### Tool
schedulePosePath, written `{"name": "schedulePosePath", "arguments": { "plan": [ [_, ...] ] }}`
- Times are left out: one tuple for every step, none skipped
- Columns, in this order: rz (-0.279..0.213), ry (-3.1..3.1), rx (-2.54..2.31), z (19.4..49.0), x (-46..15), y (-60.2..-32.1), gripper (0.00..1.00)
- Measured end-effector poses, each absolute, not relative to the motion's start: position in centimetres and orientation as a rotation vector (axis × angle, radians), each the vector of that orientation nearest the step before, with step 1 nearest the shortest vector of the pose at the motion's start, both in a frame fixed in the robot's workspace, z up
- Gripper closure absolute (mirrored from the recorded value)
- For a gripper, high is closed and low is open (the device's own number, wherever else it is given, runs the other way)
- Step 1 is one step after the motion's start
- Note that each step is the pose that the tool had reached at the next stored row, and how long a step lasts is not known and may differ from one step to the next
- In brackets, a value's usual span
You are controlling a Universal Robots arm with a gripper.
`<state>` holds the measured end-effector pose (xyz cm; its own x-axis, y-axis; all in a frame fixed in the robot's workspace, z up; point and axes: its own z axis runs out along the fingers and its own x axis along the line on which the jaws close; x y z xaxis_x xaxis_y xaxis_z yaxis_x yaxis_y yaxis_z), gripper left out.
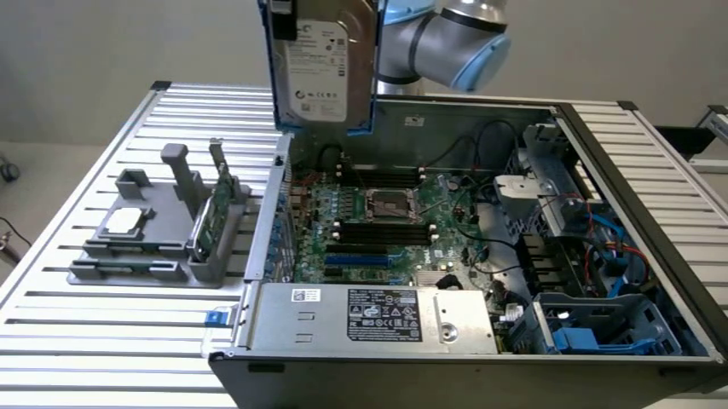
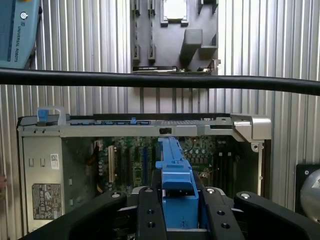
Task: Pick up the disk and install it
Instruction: 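Pick up the disk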
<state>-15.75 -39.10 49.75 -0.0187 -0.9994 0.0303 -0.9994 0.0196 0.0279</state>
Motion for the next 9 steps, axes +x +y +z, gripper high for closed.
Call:
{"name": "schedulePosePath", "arguments": {
  "plan": [
    [0.002,-2.213,2.171,49.7,-15.6,-39.3,0.67],
    [0.002,-2.213,2.172,49.7,-15.3,-39.5,0.67],
    [0.002,-2.212,2.173,49.7,-15.1,-39.6,0.67],
    [0.002,-2.211,2.173,49.7,-14.9,-39.7,0.67],
    [0.002,-2.210,2.174,49.7,-14.7,-39.8,0.67],
    [0.002,-2.210,2.174,49.7,-14.4,-39.9,0.67],
    [0.002,-2.210,2.175,49.7,-14.1,-40.0,0.67],
    [0.002,-2.210,2.175,49.7,-13.8,-40.2,0.67],
    [0.002,-2.209,2.175,49.7,-13.5,-40.3,0.67]
  ]
}}
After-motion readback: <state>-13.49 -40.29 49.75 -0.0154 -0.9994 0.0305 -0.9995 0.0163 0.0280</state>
